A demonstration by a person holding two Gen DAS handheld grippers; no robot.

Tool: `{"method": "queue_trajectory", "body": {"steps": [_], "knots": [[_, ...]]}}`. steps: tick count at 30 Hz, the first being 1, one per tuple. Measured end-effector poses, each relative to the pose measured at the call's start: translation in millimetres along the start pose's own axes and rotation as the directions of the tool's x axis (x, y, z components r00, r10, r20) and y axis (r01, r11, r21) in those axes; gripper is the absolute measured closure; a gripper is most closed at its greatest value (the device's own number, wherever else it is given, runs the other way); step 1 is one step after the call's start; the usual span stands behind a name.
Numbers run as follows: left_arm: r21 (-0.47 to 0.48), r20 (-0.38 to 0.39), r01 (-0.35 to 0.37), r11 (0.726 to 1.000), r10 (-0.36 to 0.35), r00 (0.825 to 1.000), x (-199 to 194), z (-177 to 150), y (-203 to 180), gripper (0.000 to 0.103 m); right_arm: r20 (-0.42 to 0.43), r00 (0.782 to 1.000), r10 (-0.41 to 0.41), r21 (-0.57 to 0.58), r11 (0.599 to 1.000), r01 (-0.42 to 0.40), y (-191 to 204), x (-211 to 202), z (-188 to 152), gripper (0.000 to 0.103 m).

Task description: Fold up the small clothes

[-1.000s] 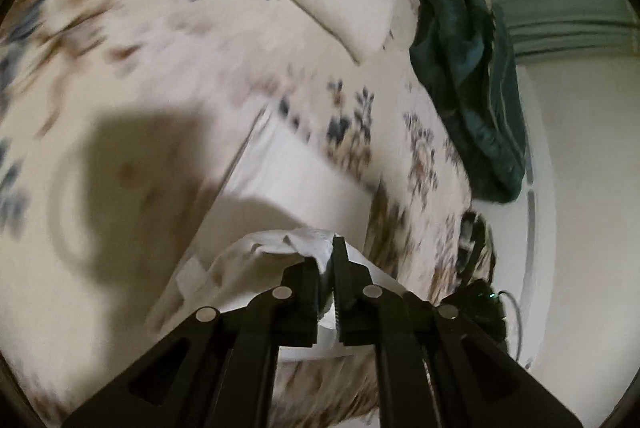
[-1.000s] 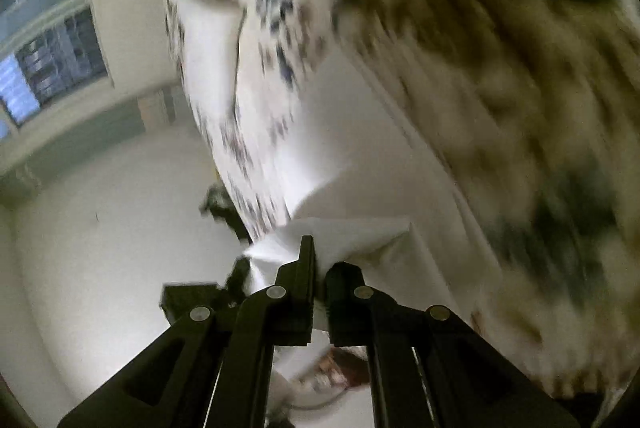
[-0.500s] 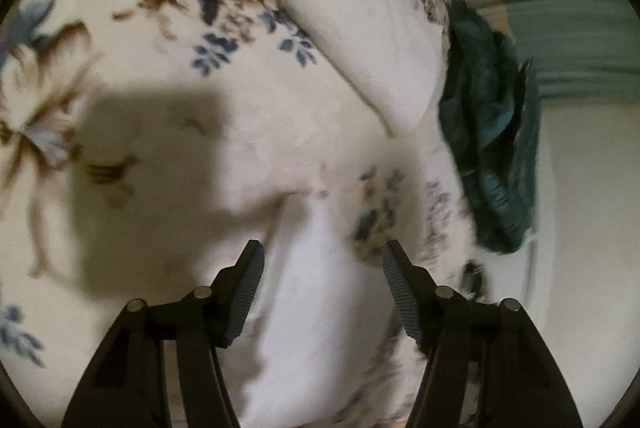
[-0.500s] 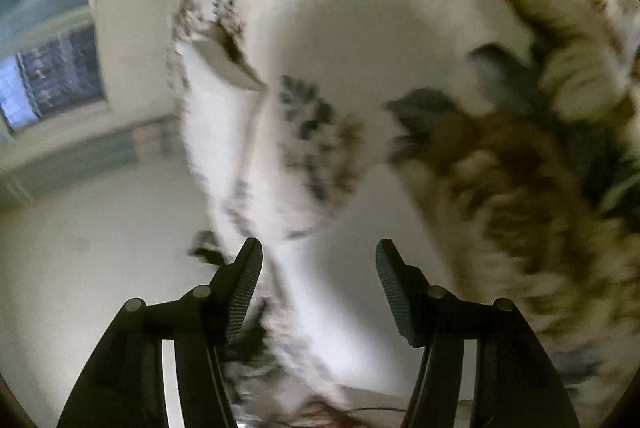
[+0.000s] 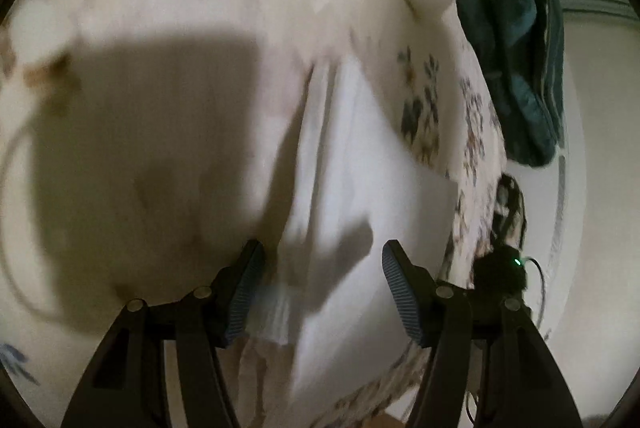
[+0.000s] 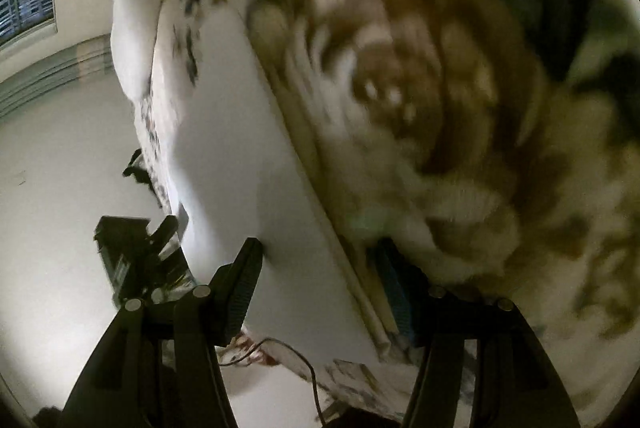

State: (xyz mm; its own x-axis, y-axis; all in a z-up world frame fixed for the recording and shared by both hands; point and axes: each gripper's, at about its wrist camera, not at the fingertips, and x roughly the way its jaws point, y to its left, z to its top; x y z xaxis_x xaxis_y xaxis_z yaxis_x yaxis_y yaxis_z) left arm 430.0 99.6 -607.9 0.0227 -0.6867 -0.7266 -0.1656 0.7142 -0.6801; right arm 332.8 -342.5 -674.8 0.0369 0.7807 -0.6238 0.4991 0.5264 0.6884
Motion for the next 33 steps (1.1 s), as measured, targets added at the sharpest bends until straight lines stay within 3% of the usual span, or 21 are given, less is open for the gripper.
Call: {"method": "queue_trajectory", "body": {"steps": [3, 7, 17, 18, 19, 20, 21, 23, 25, 33], "knots": [[0.010, -0.034, 0.034, 0.999, -0.034, 0.999, 13.0, -4.1, 2.0, 0.038, -0.003, 0.998, 0.057, 0.008, 0.998, -0.057, -8.9, 9.5, 2.5, 0.040], [0.020, -0.048, 0.039, 0.999, -0.038, 0.998, 26.0, 0.1, -7.1, 0.037, -0.007, 0.990, 0.142, 0.027, 0.989, -0.142, -13.0, 16.9, 9.4, 0.038], [0.016, 0.033, -0.019, 1.000, 0.018, 0.999, 26.9, -6.5, -13.5, 0.040, -0.085, 0.983, 0.160, -0.032, 0.986, -0.163, 10.3, 38.1, 23.0, 0.038], [0.015, 0.042, -0.029, 0.999, 0.028, 0.999, 27.2, -7.2, -14.3, 0.045, -0.088, 0.984, 0.156, -0.041, 0.986, -0.160, 16.4, 40.2, 25.4, 0.040], [0.019, 0.051, -0.045, 0.999, 0.043, 0.998, 27.1, -8.0, -15.6, 0.067, -0.091, 0.984, 0.151, -0.061, 0.986, -0.157, 21.0, 41.4, 26.0, 0.048], [0.022, 0.054, -0.046, 0.999, 0.045, 0.998, 26.5, -8.7, -16.8, 0.077, -0.092, 0.985, 0.145, -0.073, 0.986, -0.152, 27.9, 51.6, 29.4, 0.066], [0.019, 0.060, -0.056, 0.998, 0.055, 0.997, 25.6, -9.2, -18.0, 0.082, -0.095, 0.986, 0.134, -0.084, 0.986, -0.142, 35.2, 65.0, 33.1, 0.074], [0.028, 0.070, -0.079, 0.997, 0.076, 0.995, 22.9, -10.0, -22.4, 0.086, -0.088, 0.989, 0.120, -0.107, 0.986, -0.129, 42.6, 67.3, 32.8, 0.084], [0.036, 0.075, -0.093, 0.995, 0.090, 0.993, 20.0, -9.4, -27.9, 0.087, -0.078, 0.992, 0.101, -0.119, 0.987, -0.109, 50.9, 70.5, 32.1, 0.086], [0.074, 0.107, -0.060, 0.995, 0.052, 0.993, -19.4, 17.9, -57.4, 0.089, -0.025, 0.997, 0.072, -0.188, 0.979, -0.076, 118.0, 47.5, 41.4, 0.088]]}}
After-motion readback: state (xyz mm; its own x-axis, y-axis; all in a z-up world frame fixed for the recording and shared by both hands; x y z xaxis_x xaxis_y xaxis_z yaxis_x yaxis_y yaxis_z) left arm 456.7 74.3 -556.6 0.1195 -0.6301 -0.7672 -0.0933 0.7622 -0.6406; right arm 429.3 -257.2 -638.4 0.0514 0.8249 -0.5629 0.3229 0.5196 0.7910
